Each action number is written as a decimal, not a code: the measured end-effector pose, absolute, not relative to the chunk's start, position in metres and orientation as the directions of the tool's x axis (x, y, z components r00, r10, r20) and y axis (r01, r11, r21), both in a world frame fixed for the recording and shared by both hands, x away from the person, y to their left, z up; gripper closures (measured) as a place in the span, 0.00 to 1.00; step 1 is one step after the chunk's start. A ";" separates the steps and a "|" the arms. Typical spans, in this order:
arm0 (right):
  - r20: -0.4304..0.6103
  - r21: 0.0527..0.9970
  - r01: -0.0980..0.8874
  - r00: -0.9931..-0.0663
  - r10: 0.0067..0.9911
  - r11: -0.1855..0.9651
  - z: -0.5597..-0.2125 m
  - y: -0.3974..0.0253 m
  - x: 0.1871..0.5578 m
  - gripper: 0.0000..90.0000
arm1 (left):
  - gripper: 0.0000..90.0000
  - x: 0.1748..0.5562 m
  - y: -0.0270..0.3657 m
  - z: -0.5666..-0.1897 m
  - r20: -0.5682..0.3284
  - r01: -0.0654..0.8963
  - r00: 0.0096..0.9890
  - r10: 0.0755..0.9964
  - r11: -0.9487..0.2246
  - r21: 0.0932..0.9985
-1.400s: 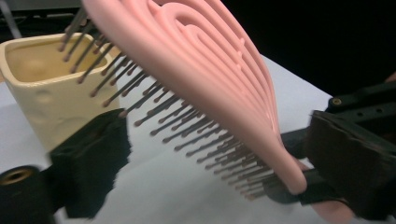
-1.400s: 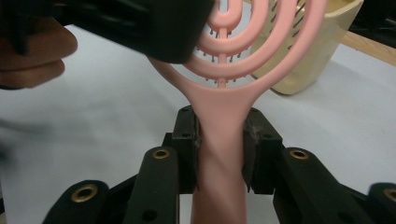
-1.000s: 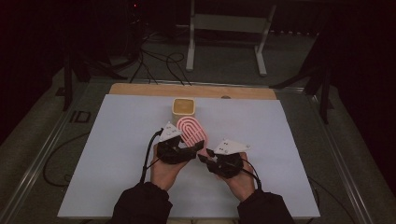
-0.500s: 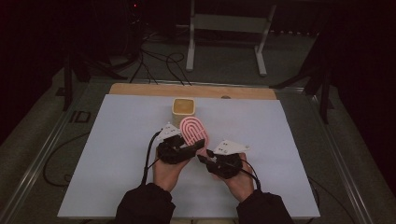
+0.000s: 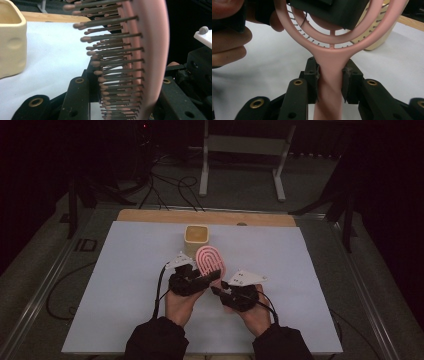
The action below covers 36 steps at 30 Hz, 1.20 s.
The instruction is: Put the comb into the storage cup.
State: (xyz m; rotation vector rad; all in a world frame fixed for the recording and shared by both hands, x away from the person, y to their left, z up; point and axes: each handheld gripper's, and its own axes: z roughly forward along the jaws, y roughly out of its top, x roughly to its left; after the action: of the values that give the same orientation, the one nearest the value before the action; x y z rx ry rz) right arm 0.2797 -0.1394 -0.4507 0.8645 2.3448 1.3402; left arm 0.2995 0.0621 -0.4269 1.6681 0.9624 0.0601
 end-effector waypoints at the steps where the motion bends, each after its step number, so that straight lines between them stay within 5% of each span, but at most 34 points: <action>1: 0.039 0.855 0.355 -0.770 0.636 0.377 -0.451 -0.139 0.280 0.77 | 0.71 0.299 0.062 -0.427 -0.430 0.553 0.662 0.614 -0.012 0.833; 15: 0.030 0.867 0.335 -0.773 0.634 0.368 -0.450 -0.141 0.280 0.69 | 0.72 0.297 0.060 -0.425 -0.395 0.523 0.678 0.620 -0.029 0.852; 21: 0.070 0.878 0.347 -0.774 0.629 0.330 -0.447 -0.148 0.283 0.50 | 0.72 0.298 0.064 -0.424 -0.389 0.518 0.676 0.626 -0.027 0.855; 26: 0.047 0.872 0.351 -0.753 0.656 0.341 -0.445 -0.150 0.282 0.18 | 0.72 0.300 0.069 -0.422 -0.385 0.513 0.673 0.631 -0.023 0.858; 36: 0.037 0.875 0.359 -0.720 0.693 0.326 -0.447 -0.172 0.276 0.10 | 0.72 0.303 0.082 -0.416 -0.381 0.504 0.658 0.649 -0.004 0.864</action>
State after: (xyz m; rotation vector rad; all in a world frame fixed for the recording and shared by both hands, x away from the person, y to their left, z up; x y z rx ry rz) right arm 0.2758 -0.1717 -0.4467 0.9370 2.2527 1.3520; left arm 0.3029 0.0824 -0.4162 1.6531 0.9568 0.1476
